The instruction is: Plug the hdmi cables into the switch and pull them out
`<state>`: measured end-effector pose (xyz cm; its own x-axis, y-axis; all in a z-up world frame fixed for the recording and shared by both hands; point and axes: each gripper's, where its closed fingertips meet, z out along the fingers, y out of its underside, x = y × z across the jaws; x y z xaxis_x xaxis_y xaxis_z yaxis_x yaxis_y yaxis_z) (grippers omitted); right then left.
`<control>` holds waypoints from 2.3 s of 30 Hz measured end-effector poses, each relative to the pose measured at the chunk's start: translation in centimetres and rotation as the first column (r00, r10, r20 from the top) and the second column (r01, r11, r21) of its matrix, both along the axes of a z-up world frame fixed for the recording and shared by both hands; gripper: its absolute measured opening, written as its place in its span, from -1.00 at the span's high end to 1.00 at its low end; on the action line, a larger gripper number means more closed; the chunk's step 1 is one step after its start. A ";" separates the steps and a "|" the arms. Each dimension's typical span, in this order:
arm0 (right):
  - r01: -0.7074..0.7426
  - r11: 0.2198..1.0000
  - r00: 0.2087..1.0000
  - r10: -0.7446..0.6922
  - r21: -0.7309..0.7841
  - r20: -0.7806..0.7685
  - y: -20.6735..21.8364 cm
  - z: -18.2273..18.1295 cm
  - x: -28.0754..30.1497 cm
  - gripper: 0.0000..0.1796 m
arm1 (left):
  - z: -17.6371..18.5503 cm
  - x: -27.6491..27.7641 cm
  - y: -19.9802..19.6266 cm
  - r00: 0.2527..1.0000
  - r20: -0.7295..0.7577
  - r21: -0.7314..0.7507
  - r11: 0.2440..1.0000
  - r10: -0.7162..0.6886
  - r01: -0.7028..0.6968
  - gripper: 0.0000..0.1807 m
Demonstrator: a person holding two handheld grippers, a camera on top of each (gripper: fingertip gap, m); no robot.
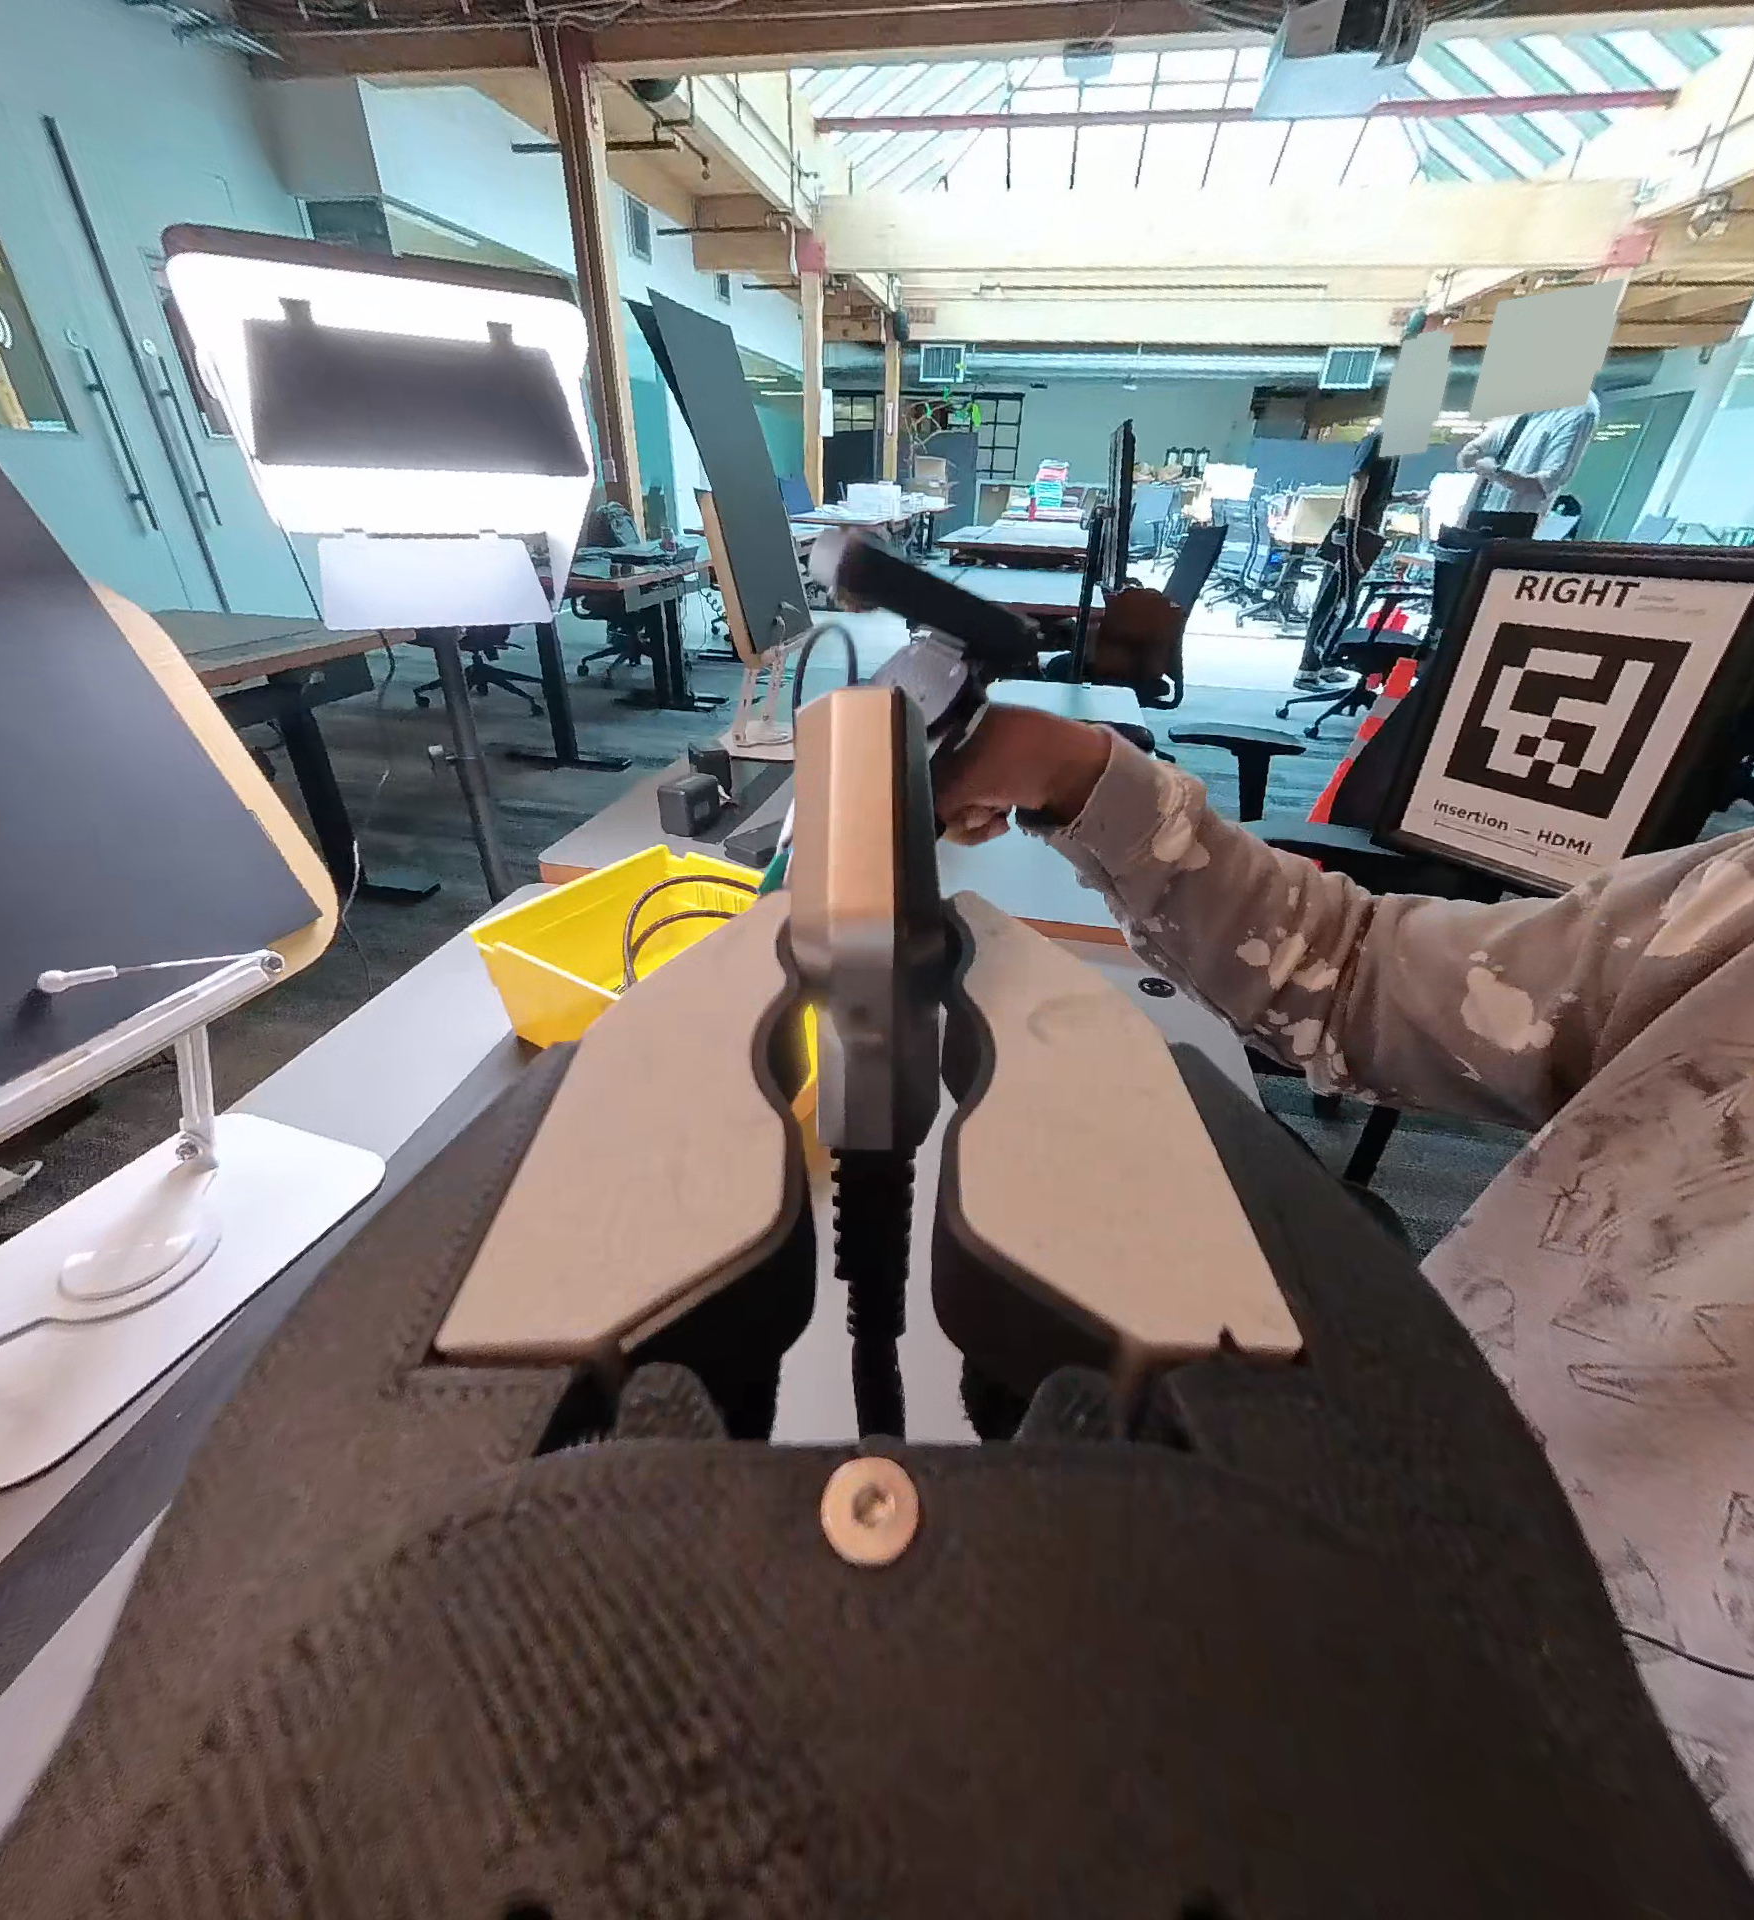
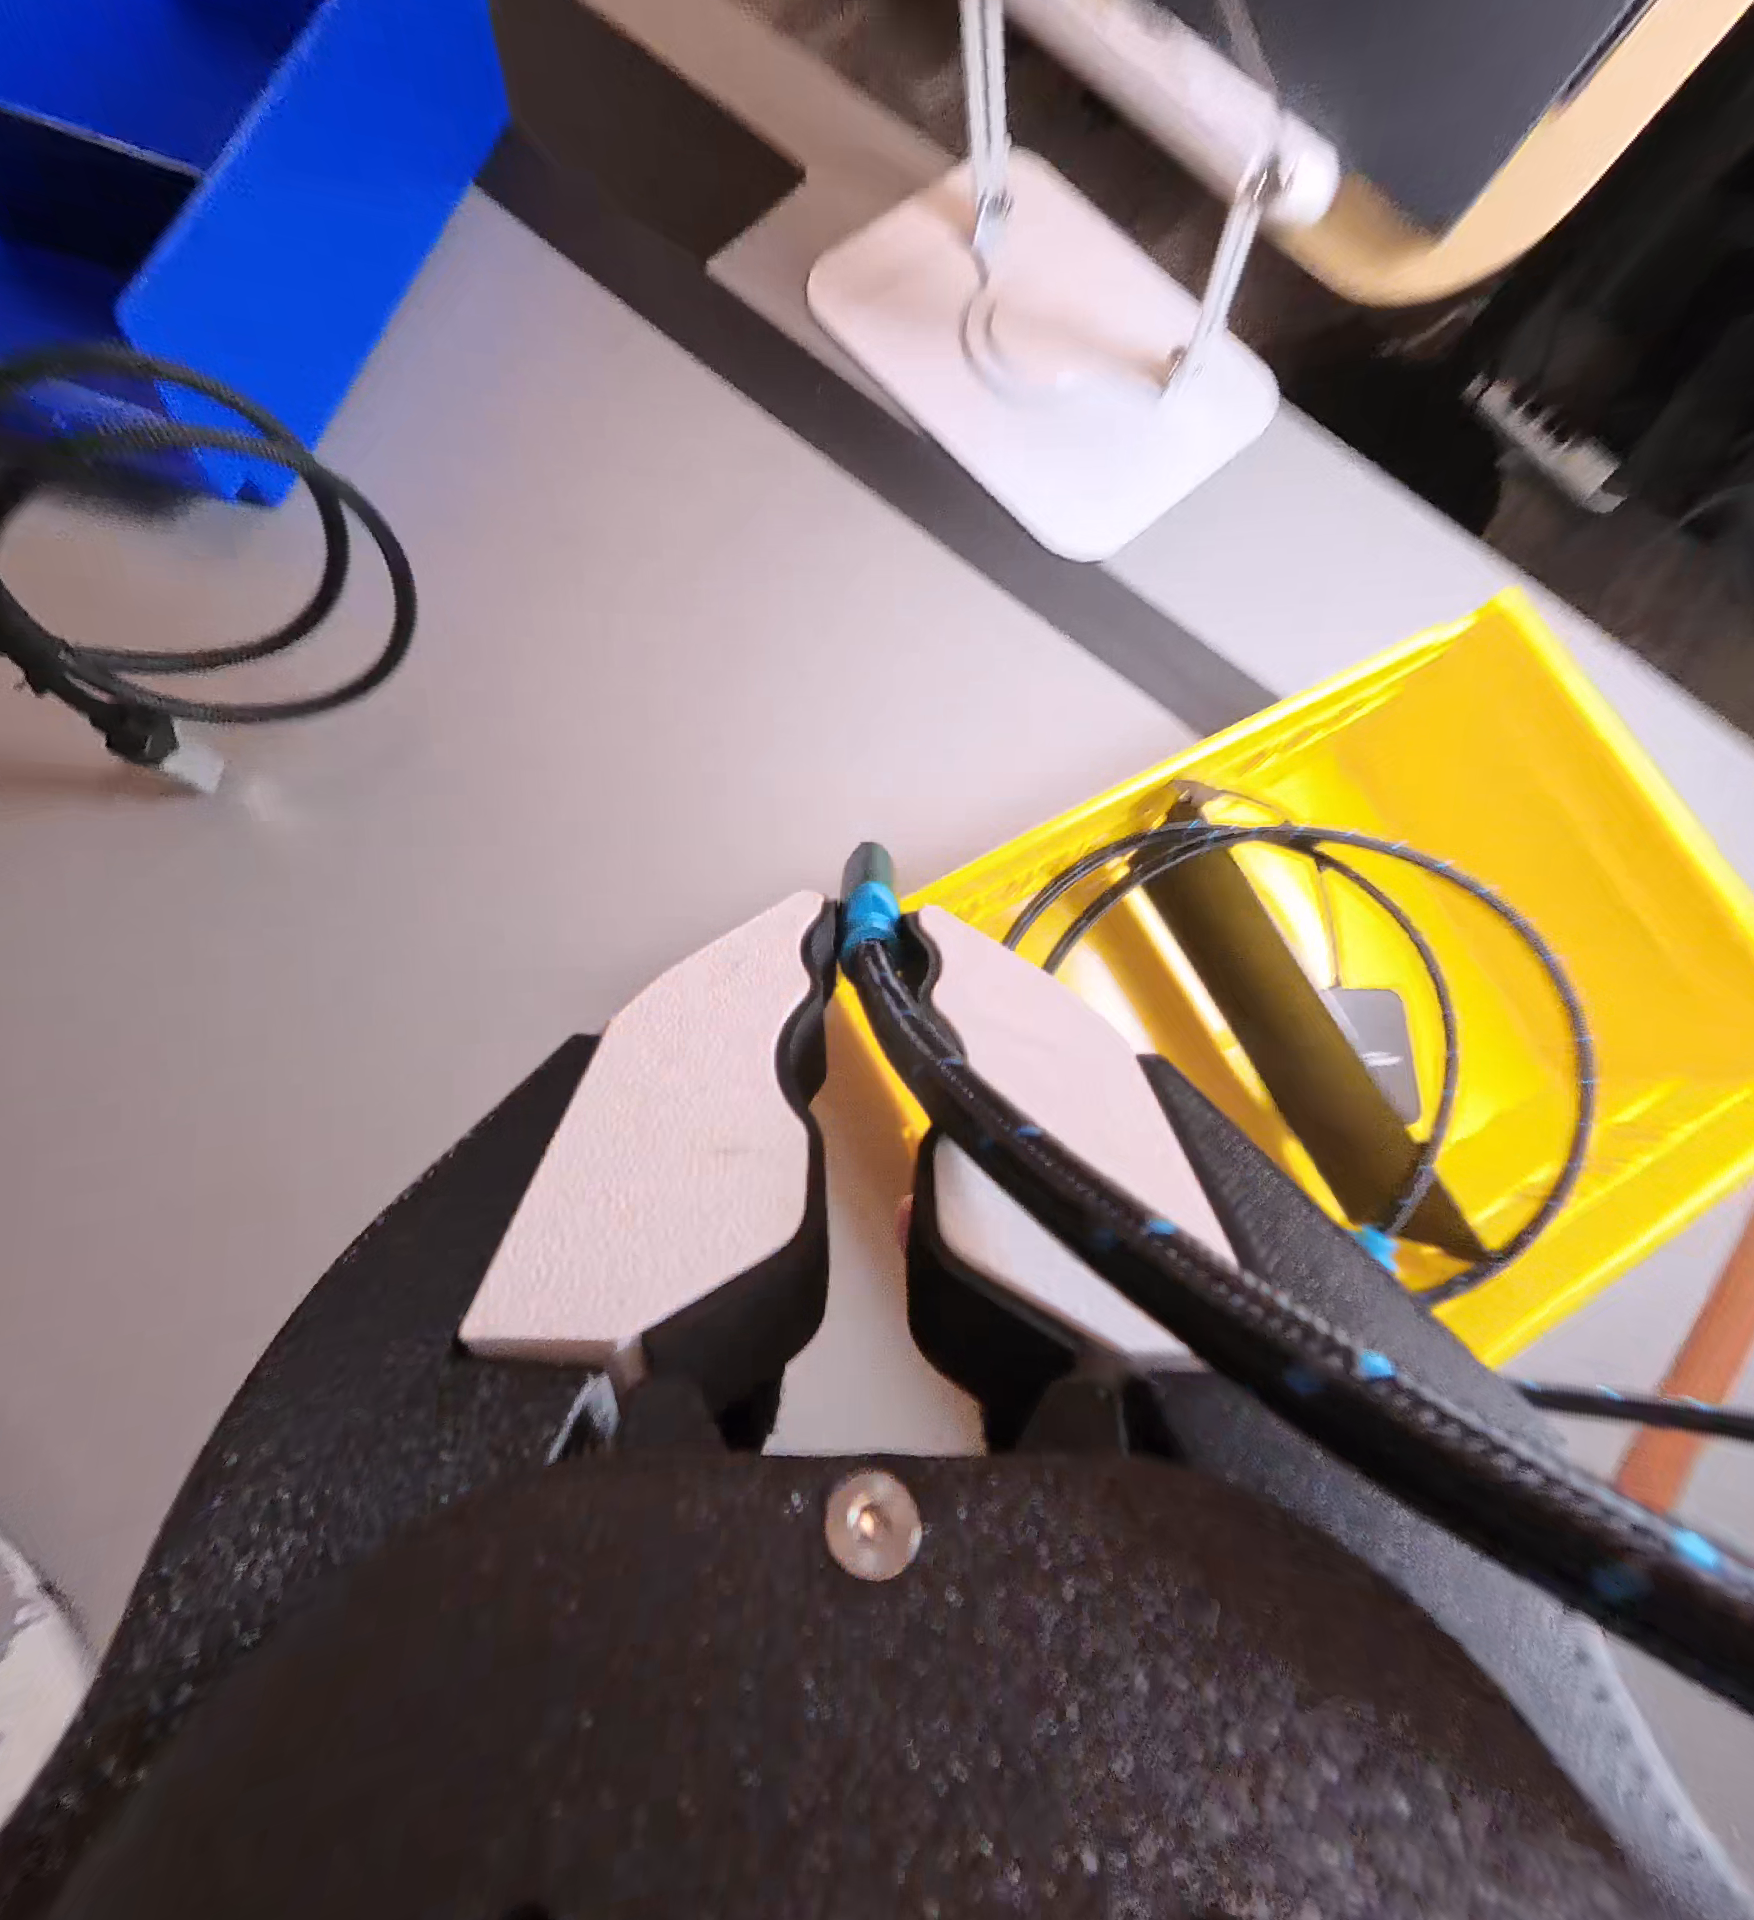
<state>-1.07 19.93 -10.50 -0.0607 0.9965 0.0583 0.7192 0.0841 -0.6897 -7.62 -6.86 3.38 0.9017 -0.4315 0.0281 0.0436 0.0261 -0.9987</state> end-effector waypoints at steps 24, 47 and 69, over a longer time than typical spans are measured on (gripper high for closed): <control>-0.083 0.983 0.855 -0.015 0.165 0.519 5.2 -11.4 2.4 0.68 | -1.0 -0.4 0.4 1.000 -0.006 -0.025 1.000 0.015 -0.015 0.76; -0.758 0.645 0.619 0.759 0.103 -0.201 -24.0 11.4 -1.3 0.78 | -0.7 5.0 2.2 0.985 -0.004 0.033 0.984 -0.172 0.172 0.74; 0.024 0.936 0.970 0.063 0.352 -0.235 0.5 23.7 -2.6 0.79 | -1.6 0.2 2.9 0.993 -0.019 -0.028 0.993 0.115 -0.115 0.62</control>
